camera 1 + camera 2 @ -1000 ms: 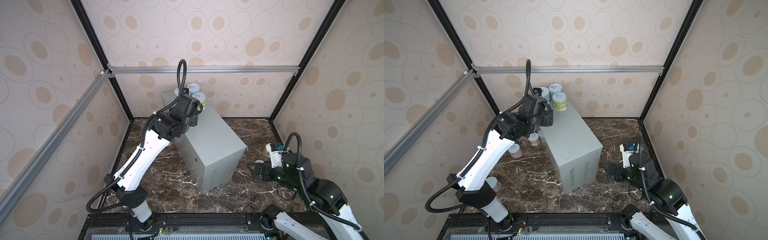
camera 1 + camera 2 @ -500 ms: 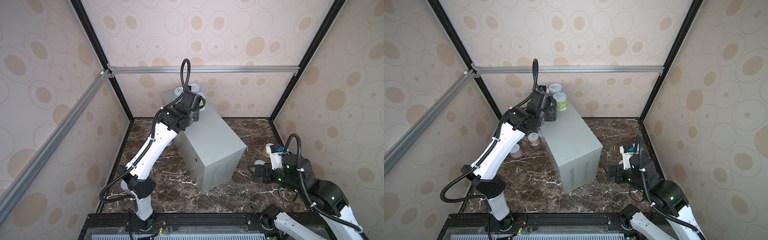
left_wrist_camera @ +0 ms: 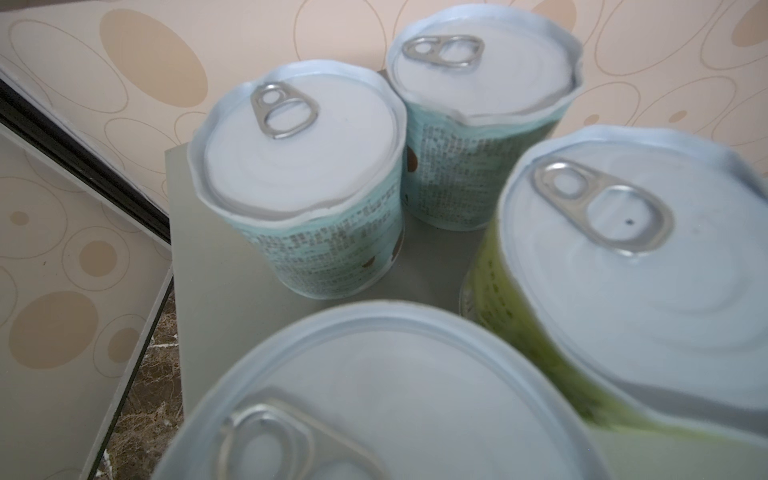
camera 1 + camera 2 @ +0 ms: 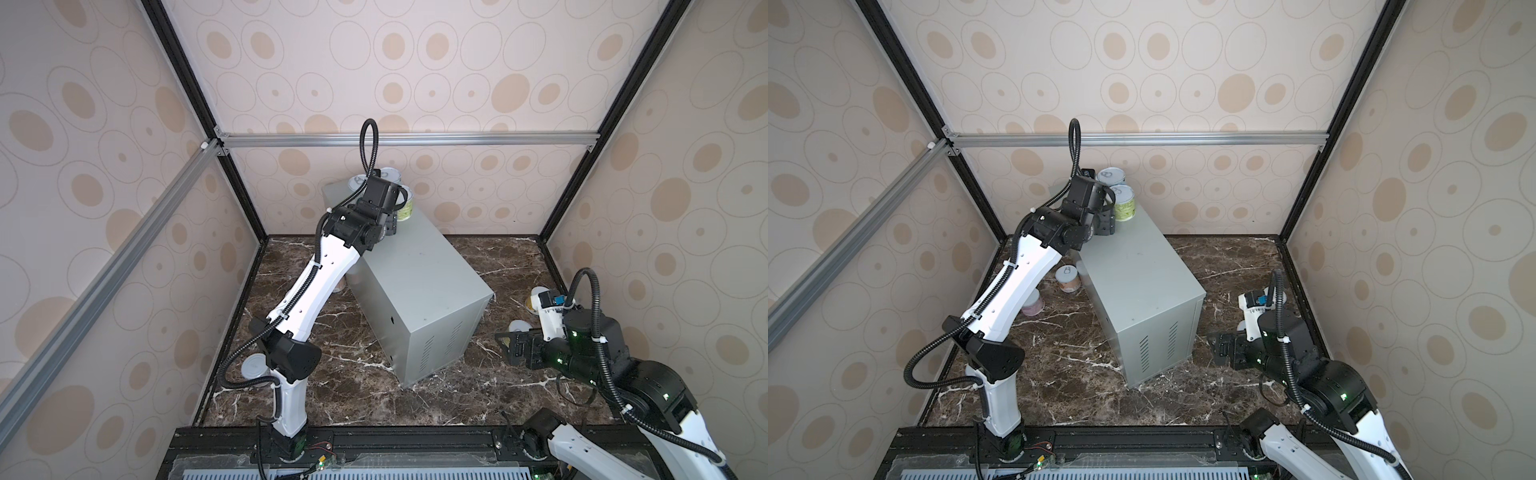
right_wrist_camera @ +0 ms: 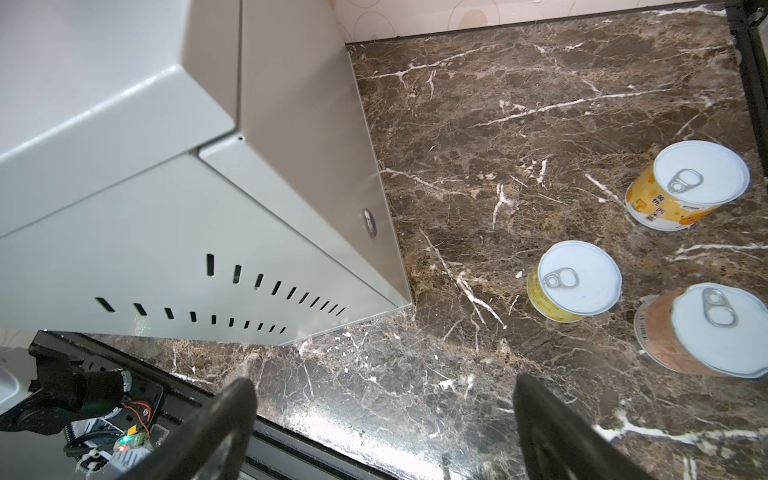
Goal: Place and organize the canned foods onto the counter
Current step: 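Lower the can beside the green-labelled can and open the left gripper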
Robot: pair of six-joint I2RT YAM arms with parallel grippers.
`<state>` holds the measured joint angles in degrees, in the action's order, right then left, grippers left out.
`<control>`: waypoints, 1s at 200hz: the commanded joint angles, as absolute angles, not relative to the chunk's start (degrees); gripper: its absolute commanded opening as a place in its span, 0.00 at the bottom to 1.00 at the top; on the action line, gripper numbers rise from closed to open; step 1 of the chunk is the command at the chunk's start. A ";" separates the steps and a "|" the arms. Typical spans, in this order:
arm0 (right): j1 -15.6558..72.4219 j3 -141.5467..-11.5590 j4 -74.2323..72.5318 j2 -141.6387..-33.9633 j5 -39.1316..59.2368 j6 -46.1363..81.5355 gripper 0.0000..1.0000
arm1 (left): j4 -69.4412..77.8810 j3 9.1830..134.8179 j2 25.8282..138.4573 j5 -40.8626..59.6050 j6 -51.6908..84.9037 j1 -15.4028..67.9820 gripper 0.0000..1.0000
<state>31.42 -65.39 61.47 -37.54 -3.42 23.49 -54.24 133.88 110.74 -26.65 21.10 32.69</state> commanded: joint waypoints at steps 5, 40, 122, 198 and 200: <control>31.31 -65.08 62.31 -37.50 -3.56 23.77 0.99 | -51.30 136.78 111.09 -26.59 19.52 31.49 0.78; 31.29 -65.39 62.66 -37.69 -3.69 24.17 0.99 | -49.89 135.26 110.90 -25.67 18.99 31.28 0.83; 31.29 -66.51 63.11 -37.62 -3.82 25.35 0.99 | -49.32 135.79 109.30 -25.53 17.68 31.20 0.90; 31.30 -70.45 64.94 -38.56 -4.83 25.58 0.99 | -49.06 133.00 100.55 -25.71 18.46 31.20 0.89; 31.29 -70.61 65.01 -38.58 -4.79 25.58 0.99 | -49.05 132.74 100.22 -25.57 18.50 31.20 0.88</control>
<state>31.42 -68.07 63.09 -38.20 -3.84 25.23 -50.13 133.47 106.00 -25.30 18.74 31.48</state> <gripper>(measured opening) 0.986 0.891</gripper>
